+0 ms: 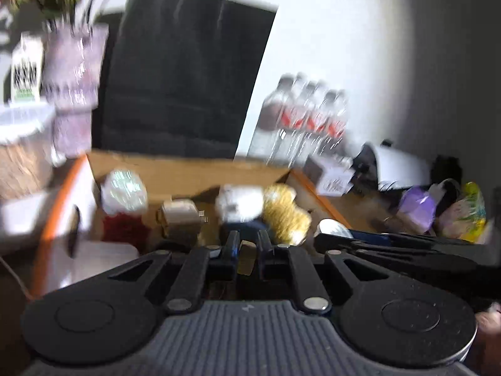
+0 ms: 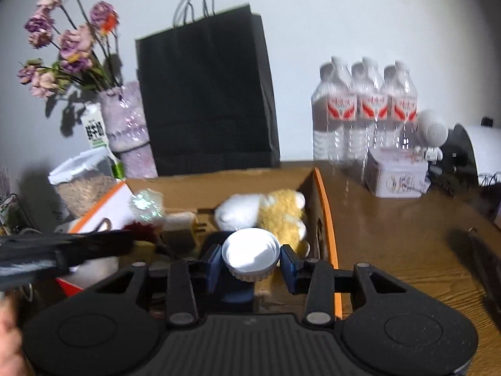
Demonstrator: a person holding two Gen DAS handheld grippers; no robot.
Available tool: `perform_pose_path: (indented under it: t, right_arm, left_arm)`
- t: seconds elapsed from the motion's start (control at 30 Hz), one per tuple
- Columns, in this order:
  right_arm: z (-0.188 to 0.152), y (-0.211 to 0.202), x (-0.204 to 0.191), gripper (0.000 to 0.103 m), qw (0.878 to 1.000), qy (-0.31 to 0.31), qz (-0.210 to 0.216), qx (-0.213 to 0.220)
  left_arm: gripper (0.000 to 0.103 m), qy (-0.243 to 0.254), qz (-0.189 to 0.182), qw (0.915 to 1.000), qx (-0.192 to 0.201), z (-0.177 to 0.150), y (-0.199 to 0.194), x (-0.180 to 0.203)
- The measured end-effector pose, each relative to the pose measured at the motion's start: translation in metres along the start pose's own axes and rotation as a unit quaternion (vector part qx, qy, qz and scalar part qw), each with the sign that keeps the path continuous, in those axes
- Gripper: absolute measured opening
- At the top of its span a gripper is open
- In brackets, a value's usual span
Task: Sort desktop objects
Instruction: 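Carry the block and bowl over the box and open both tools inside it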
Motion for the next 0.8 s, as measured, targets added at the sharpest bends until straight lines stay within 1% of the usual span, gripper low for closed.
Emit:
perform_pose_path:
  t: [0.07,0.13,0.2,0.23,0.27,0.3,0.33,0.37,0.43,0.5,0.57,0.63,0.67,0.77,0.8]
  right_arm:
    - [-0.007,0.006,0.005,0.04,1.0,0.004,-0.009,-0.008]
    - [-0.011,0.009,0.009,0.043,1.0,0.007,-0.017,-0.009]
    - [-0.013,0.009,0.009,0.046,1.0,0.007,-0.01,-0.004]
    - [-0.013,0.009,0.007,0.047,1.0,0.004,-0.01,-0.002]
    - [-0.014,0.009,0.006,0.05,1.0,0.001,-0.01,0.001]
    - [-0.014,0.008,0.004,0.055,1.0,-0.002,-0.01,0.004]
    - [-0.015,0.008,0.002,0.057,1.0,-0.004,-0.009,0.005]
    - [-0.015,0.007,0.0,0.06,1.0,-0.006,-0.008,0.005]
    - [-0.017,0.004,-0.004,0.061,1.0,-0.01,-0.01,0.008]
    - [-0.016,0.0,-0.006,0.061,1.0,-0.015,-0.012,0.013]
    - [-0.014,-0.008,-0.008,0.063,1.0,-0.009,-0.012,0.025]
    - [-0.013,-0.018,-0.009,0.068,0.999,-0.003,-0.002,0.037]
    - [-0.014,-0.023,-0.01,0.073,0.999,-0.003,0.005,0.045]
    - [-0.024,-0.041,-0.012,0.074,0.999,-0.002,0.02,0.05]
    - [-0.028,-0.05,-0.013,0.076,0.998,-0.004,0.022,0.061]
  left_arm:
    - [0.012,0.006,0.019,0.9995,-0.024,-0.01,0.019,-0.002]
    - [0.013,0.022,0.035,0.9981,-0.044,-0.018,0.03,-0.004]
    - [0.014,0.026,0.052,0.9967,-0.057,-0.025,0.036,-0.008]
    - [0.015,0.021,0.046,0.9971,-0.057,-0.025,0.035,-0.009]
    - [0.017,0.01,0.035,0.9979,-0.054,-0.025,0.032,-0.011]
    - [0.026,0.0,0.029,0.9983,-0.051,-0.023,0.029,-0.012]
    - [0.039,-0.007,0.028,0.9986,-0.044,-0.021,0.025,-0.012]
    - [0.046,-0.003,0.031,0.9988,-0.039,-0.017,0.021,-0.01]
    - [0.064,0.013,0.036,0.999,-0.022,-0.011,0.012,-0.007]
    - [0.073,0.014,0.047,0.9988,-0.005,-0.006,-0.001,-0.006]
    - [0.074,0.012,0.046,0.9989,0.003,-0.005,-0.015,-0.004]
    - [0.085,0.013,0.042,0.9989,0.014,-0.007,-0.029,-0.003]
    - [0.086,0.014,0.044,0.9987,0.023,-0.009,-0.037,-0.003]
    - [0.088,0.023,0.06,0.9977,0.02,-0.017,-0.059,-0.003]
    - [0.09,0.024,0.063,0.9975,0.02,-0.019,-0.066,-0.004]
Point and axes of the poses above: each gripper's, at about its wrist camera, not at the fingertips, and y roughly the way its jaws point, x to its right, z to its top, the point moved 3 cm from there along y, roughly the way its jaws point, and after that the axes turned 13 degrees about x, right-handed, at the moved point
